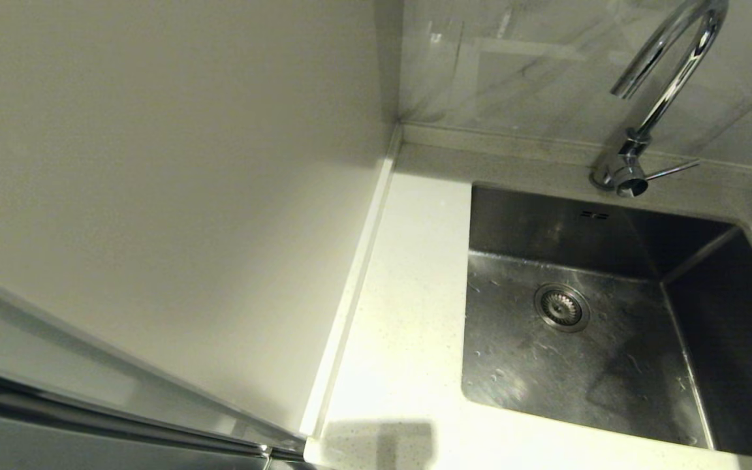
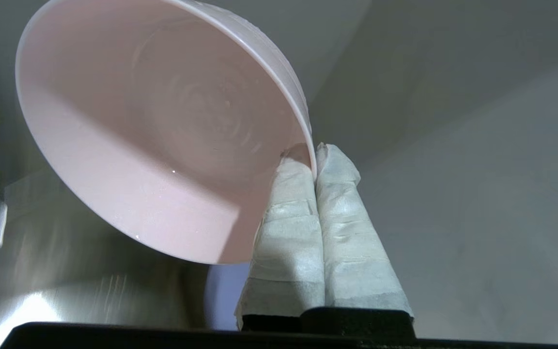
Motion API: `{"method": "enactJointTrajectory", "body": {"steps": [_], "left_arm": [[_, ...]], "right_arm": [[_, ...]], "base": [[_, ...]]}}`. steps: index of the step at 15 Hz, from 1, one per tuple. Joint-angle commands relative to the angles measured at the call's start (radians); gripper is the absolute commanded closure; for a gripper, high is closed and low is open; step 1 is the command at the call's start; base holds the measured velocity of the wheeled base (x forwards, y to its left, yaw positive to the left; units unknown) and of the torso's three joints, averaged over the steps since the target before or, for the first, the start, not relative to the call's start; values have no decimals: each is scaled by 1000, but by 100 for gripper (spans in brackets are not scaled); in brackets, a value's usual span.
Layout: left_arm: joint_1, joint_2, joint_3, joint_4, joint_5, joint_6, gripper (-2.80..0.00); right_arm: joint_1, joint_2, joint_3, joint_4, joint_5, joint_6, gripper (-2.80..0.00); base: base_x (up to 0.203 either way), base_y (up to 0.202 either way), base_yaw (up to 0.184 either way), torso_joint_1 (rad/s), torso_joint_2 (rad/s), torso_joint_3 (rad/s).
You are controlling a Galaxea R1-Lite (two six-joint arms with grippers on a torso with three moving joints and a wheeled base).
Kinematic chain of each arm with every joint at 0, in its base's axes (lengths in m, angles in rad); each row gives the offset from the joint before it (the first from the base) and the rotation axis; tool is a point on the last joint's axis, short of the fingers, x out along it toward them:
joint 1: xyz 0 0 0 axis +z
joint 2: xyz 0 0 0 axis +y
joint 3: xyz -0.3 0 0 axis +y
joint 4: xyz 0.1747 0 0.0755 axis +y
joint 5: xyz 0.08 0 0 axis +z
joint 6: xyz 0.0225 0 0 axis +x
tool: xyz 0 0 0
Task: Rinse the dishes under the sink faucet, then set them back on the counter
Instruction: Put a bowl back to the table from the sink
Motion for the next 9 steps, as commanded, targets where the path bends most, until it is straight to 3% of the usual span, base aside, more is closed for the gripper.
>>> {"method": "enactJointTrajectory", "body": {"steps": [1,3,6,9], "left_arm": [[0,0,3,0,0,0,0],[1,0,3,0,0,0,0],[1,0,3,-1,0,0,0],[1,0,3,-1,0,0,0]], "right_arm": [[-87,1,-129,619,110,128,0],[-203,23,-229,808,270,304,0],[-368,115,-330,937,454,532,0],[-566,180,-344,994,677,619,0]], "base": [[0,0,0,0,0,0],[0,0,0,0,0,0],[0,0,0,0,0,0],[0,0,0,0,0,0]]}}
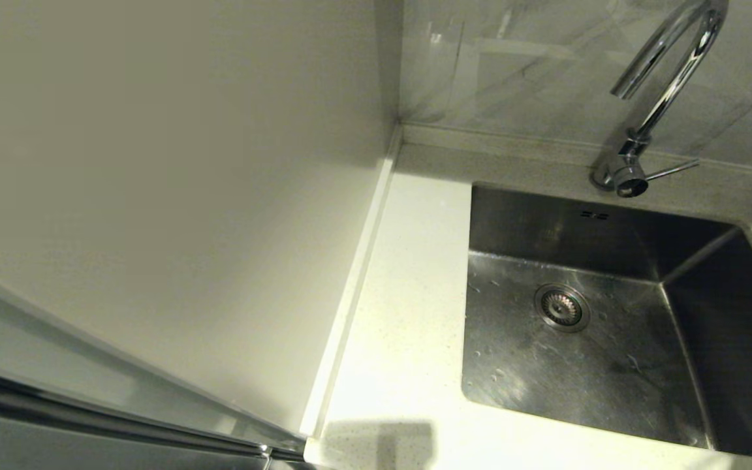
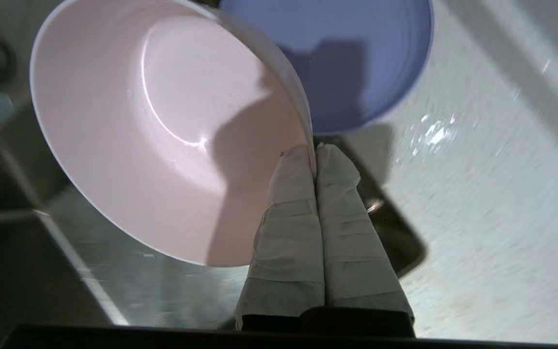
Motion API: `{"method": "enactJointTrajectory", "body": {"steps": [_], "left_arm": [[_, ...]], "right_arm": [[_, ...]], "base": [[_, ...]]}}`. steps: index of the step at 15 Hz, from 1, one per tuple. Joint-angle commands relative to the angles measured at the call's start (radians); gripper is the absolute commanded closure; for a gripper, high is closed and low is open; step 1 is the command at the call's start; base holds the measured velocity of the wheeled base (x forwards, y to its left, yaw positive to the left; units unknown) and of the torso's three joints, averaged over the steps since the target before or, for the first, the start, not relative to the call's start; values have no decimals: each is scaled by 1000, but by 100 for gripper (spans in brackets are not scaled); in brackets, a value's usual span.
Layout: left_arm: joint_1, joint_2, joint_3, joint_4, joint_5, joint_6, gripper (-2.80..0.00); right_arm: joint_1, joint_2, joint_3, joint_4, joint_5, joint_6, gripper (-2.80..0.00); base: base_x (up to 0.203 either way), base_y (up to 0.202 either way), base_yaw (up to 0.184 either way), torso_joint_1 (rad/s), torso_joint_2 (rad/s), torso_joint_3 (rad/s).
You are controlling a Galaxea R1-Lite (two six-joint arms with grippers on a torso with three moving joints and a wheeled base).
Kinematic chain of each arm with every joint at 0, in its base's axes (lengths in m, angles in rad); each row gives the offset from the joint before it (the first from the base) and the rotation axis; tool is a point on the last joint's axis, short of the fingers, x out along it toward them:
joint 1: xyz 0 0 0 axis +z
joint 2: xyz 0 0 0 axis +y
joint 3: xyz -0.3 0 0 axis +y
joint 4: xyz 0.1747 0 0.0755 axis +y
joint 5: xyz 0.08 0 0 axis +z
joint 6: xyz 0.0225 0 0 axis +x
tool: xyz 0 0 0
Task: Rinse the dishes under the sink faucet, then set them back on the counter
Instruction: Put a bowl back to the table from the sink
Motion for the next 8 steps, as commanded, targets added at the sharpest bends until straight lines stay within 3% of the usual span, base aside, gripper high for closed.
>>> {"method": "enactJointTrajectory", "body": {"steps": [1,5,8], "left_arm": [[0,0,3,0,0,0,0],[1,0,3,-1,0,0,0],[-1,0,3,0,1,0,0]], "right_arm": [[-150,81,-2,45,146,29,0],[-368,165,22,67,234,34,0],[-396,208,57,59,209,-6,0]], "base": [[0,0,0,0,0,0],[0,0,0,0,0,0],[0,0,0,0,0,0]]}}
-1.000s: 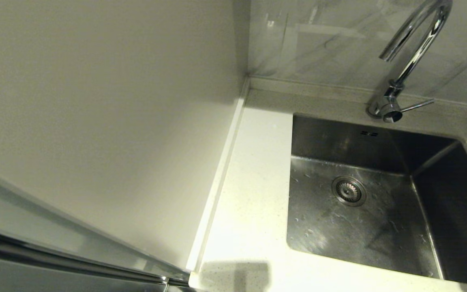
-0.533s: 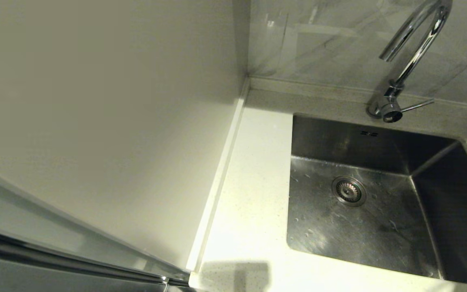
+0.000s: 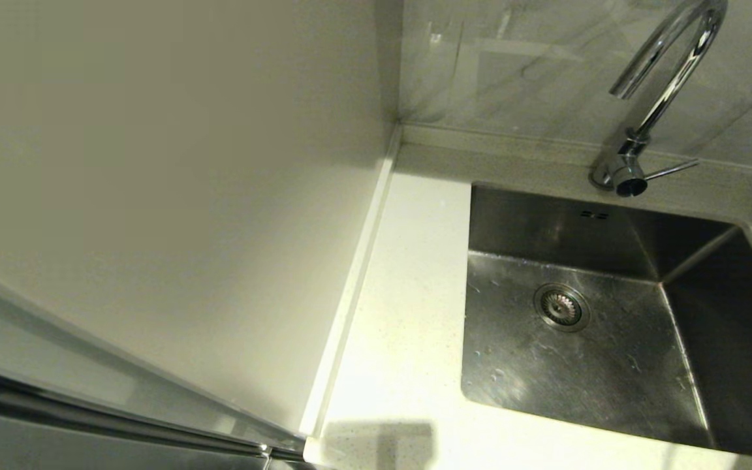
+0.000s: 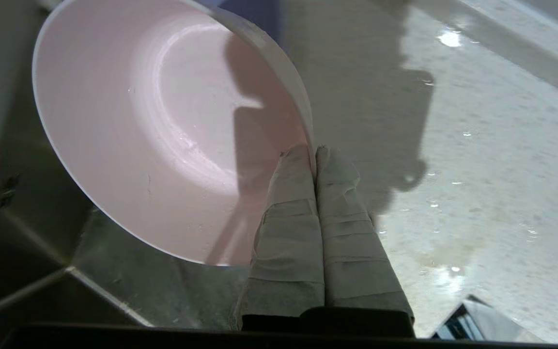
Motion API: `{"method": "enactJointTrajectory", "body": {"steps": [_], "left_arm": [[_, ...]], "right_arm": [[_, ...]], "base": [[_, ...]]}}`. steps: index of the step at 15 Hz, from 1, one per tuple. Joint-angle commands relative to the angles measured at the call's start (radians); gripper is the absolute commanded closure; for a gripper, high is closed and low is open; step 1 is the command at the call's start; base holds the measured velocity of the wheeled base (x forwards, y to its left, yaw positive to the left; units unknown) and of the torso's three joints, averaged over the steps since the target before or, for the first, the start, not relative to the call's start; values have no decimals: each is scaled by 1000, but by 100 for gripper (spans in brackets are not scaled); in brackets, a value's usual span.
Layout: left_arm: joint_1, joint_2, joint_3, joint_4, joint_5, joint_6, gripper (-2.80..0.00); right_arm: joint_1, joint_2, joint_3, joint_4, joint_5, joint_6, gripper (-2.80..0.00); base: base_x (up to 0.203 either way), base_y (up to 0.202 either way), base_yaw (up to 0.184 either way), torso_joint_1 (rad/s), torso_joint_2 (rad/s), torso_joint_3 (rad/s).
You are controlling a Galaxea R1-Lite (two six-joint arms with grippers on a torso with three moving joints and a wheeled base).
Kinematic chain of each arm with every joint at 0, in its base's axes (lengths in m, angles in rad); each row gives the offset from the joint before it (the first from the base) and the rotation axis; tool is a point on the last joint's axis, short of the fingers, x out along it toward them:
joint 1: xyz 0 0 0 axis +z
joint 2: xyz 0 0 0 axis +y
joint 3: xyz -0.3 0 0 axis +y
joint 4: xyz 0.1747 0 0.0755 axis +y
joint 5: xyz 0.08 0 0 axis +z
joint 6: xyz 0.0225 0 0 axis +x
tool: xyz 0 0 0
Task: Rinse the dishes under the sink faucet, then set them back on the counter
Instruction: Put a bowl back to the table from the sink
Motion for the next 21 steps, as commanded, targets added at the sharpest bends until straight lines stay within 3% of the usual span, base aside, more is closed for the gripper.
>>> {"method": "enactJointTrajectory", "body": {"steps": [1,9,11,18,21], "left_arm": [[-1,0,3,-1,0,0,0],[0,0,3,0,0,0,0],[0,0,3,-1,0,0,0],[0,0,3,-1,0,0,0],[0,0,3,0,0,0,0]], "right_arm": [[-15,54,30,-8,-25,-47,0],[-15,89,242,-280,-60,-211,0],[-15,96,261,-295,-60,-256,0],[-16,107,263,-307,-60,-264,0],[-17,115,292,-391,-101,-261,0]], "base": [[0,0,0,0,0,0],[0,0,0,0,0,0],[0,0,0,0,0,0],[0,0,0,0,0,0],[0,0,0,0,0,0]]}}
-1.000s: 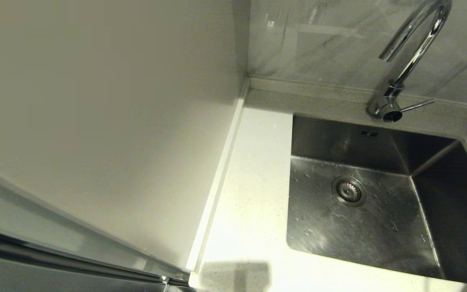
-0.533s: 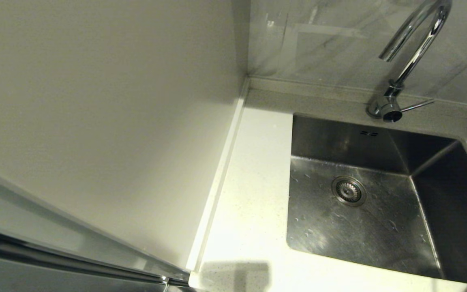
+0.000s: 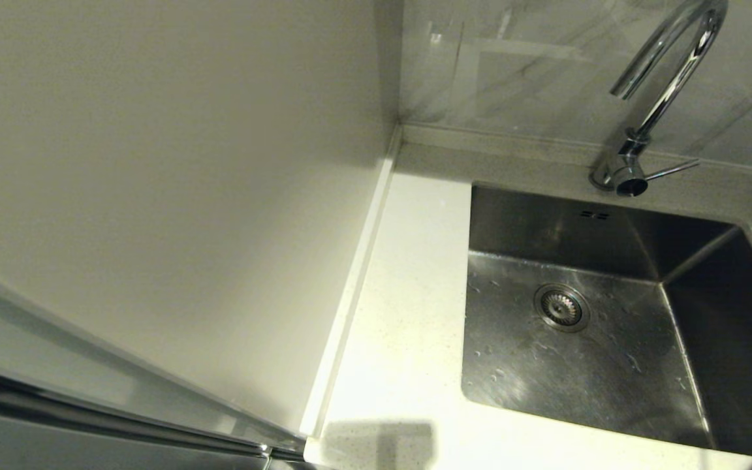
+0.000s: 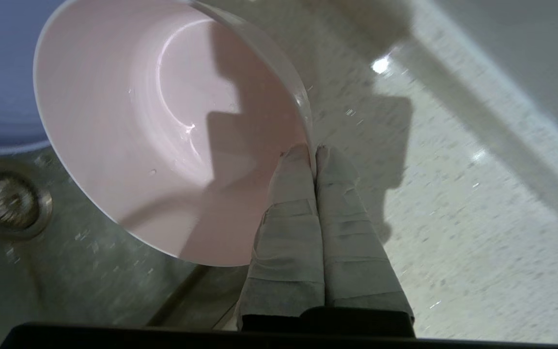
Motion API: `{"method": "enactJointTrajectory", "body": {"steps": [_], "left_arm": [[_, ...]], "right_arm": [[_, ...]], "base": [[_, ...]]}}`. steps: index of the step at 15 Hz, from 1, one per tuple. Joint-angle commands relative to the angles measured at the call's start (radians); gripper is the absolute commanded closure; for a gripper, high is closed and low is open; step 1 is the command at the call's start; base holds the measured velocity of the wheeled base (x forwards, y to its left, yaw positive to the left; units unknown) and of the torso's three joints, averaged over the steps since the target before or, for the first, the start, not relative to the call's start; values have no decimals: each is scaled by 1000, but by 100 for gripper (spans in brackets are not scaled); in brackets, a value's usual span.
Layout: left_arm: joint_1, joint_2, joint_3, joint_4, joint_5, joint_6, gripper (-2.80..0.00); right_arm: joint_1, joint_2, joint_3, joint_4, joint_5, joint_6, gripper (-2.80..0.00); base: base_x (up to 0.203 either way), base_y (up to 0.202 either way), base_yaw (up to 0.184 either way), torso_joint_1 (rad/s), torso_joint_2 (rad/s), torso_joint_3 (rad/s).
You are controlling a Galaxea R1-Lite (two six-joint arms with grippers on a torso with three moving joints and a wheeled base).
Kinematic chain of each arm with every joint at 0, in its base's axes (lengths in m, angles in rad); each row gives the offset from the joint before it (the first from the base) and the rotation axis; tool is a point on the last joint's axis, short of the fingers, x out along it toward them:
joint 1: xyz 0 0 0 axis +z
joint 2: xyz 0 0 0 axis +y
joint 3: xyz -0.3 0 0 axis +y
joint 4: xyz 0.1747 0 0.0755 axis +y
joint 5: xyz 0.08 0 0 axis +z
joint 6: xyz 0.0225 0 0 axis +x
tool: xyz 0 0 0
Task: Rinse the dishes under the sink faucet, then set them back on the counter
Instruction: Put a bowl back to the table from the sink
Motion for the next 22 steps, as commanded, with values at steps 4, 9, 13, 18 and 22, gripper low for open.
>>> {"method": "enactJointTrajectory", "body": {"steps": [4,9,13,18,22], "left_arm": [[0,0,3,-1,0,0,0],[-1,0,3,-1,0,0,0],[-1,0,3,0,0,0,0],[-1,0,3,-1,0,0,0],[-1,0,3,0,0,0,0]], "right_arm": [[0,30,19,-54,-27,1,0],[1,29,25,-54,-27,0,0],[1,25,48,-56,-27,-21,0],[0,19,52,-56,-27,-46,-280],[0,12,54,-56,-25,-46,-280]], "base": [[0,0,0,0,0,0],[0,0,0,0,0,0],[0,0,0,0,0,0],[0,0,0,0,0,0],[0,0,0,0,0,0]]}}
